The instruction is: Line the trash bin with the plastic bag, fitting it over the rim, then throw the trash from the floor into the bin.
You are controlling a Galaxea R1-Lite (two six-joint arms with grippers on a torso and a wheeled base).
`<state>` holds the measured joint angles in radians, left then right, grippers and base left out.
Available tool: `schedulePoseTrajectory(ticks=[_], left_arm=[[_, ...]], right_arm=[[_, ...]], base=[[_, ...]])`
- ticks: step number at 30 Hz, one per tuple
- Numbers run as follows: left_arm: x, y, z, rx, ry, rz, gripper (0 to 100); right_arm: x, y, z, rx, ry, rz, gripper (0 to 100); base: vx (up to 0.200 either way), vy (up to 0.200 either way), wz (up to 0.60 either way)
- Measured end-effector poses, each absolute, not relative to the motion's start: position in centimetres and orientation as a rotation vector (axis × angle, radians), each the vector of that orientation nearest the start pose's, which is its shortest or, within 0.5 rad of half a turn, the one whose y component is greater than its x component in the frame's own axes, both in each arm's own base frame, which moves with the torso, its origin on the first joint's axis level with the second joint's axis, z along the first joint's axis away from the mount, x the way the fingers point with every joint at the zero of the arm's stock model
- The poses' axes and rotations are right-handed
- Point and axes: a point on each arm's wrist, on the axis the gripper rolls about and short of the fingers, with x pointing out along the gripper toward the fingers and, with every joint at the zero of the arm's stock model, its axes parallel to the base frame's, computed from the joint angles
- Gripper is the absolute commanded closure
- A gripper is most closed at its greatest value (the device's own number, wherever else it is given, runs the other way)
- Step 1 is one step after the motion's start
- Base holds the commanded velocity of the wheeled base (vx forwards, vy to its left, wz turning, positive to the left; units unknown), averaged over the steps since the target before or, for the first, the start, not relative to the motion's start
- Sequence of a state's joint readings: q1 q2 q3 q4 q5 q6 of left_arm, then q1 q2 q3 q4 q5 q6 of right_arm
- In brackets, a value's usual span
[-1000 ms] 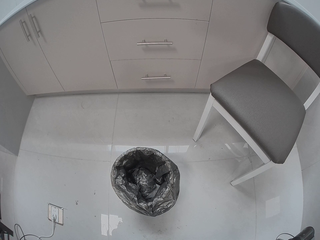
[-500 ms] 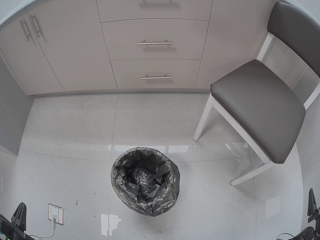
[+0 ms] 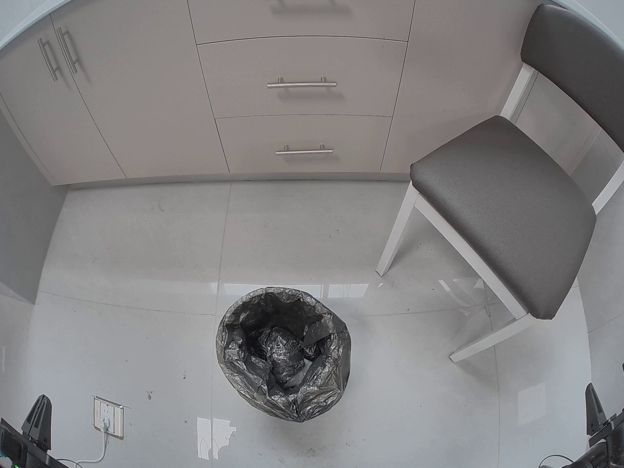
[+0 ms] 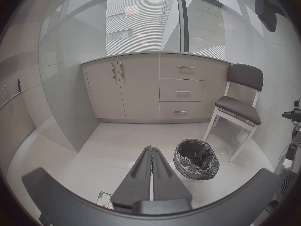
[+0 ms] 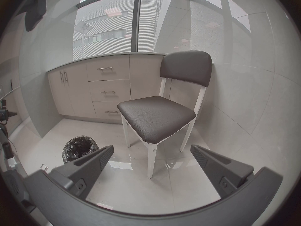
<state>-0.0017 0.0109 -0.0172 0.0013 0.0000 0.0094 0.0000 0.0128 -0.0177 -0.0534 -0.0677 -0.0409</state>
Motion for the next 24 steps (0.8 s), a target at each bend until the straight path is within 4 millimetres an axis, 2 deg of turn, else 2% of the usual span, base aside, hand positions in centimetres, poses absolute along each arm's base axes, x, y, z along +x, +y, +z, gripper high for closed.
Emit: schedulePoseTrajectory(ticks=[24], left_arm=[[-2.33, 0.01, 8.05, 0.009, -0.005, 0.000, 100]], right_arm=[[-2.31, 0.00, 8.10, -0.010, -0.008, -0.001, 0]], base=[[0.000, 0.000, 0.00]])
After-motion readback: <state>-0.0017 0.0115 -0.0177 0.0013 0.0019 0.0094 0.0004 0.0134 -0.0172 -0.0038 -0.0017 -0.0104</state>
